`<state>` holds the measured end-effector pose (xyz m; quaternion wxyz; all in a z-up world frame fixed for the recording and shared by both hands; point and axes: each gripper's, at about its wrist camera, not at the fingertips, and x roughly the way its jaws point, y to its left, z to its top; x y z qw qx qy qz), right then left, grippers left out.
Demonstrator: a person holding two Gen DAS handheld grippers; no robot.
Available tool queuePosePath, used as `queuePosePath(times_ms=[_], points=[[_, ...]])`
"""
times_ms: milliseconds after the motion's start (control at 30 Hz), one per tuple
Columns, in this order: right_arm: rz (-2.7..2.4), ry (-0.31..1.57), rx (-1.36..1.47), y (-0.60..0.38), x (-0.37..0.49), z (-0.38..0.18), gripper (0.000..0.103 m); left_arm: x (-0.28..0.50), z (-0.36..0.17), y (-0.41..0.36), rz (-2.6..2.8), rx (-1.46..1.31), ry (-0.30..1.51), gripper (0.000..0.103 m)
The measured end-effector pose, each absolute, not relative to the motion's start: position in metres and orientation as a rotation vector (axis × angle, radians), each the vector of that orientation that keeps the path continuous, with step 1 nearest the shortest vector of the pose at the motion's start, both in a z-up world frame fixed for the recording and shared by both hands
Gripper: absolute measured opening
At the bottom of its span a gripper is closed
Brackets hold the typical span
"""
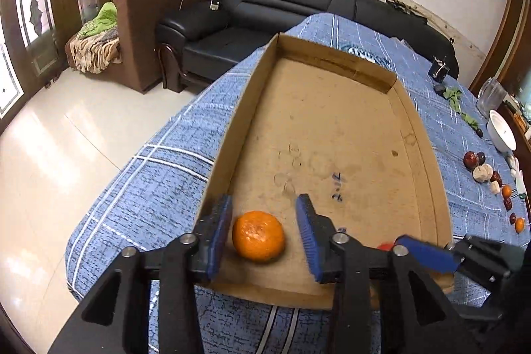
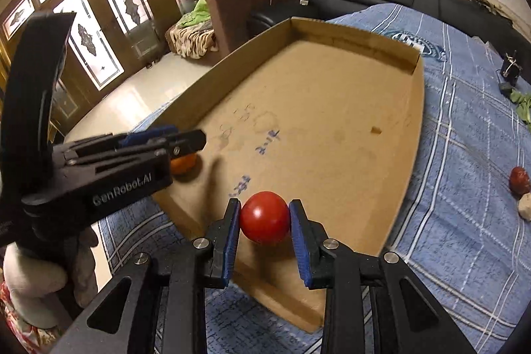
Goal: Organize fruits
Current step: 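Carry both fruits to the cardboard tray and open both tools to release, then move the left tool to a white yam piece while the right tool approaches a tangerine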
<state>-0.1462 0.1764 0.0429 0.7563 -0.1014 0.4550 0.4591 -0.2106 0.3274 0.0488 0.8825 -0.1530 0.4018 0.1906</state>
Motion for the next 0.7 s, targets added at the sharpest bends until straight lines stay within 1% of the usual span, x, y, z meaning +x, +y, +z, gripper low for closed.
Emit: queuePosePath(times_ms=[67,200,267,400,500,533,567,600,633,667,700], points=[[0.998,0.992,-0.221,0.175,-0.151,0.044,0.034,-0.216,0.055,0.327,0.408,-0.31,0.813,0.045],[1.011,1.028,-0.196,0.174,-0.155,0.046,0.034,-0.225,0.073,0.325,0.432,-0.279,0.769,0.049],[1.006,1.033,-0.186,0.173,-0.157,0.046,0.034,-0.23,0.083,0.322,0.443,-0.265,0.742,0.055],[1.011,1.042,-0.145,0.166,-0.155,0.047,0.034,-0.234,0.1,0.311,0.461,-0.221,0.705,0.059],[1.023,1.001,-0.108,0.155,-0.154,0.06,0.035,-0.235,0.112,0.297,0.486,-0.17,0.681,0.066],[1.018,0.976,-0.101,0.15,-0.155,0.066,0.038,-0.234,0.115,0.293,0.497,-0.154,0.672,0.07],[1.012,0.945,-0.096,0.143,-0.156,0.073,0.047,-0.235,0.119,0.288,0.509,-0.141,0.66,0.074],[1.001,0.907,-0.088,0.133,-0.157,0.081,0.053,-0.235,0.122,0.283,0.519,-0.131,0.648,0.076],[0.99,0.879,-0.08,0.124,-0.159,0.087,0.065,-0.235,0.125,0.279,0.528,-0.121,0.639,0.079],[0.974,0.845,-0.068,0.112,-0.16,0.093,0.072,-0.234,0.128,0.273,0.535,-0.108,0.628,0.082],[0.958,0.823,-0.061,0.102,-0.16,0.097,0.074,-0.234,0.13,0.268,0.536,-0.096,0.622,0.084]])
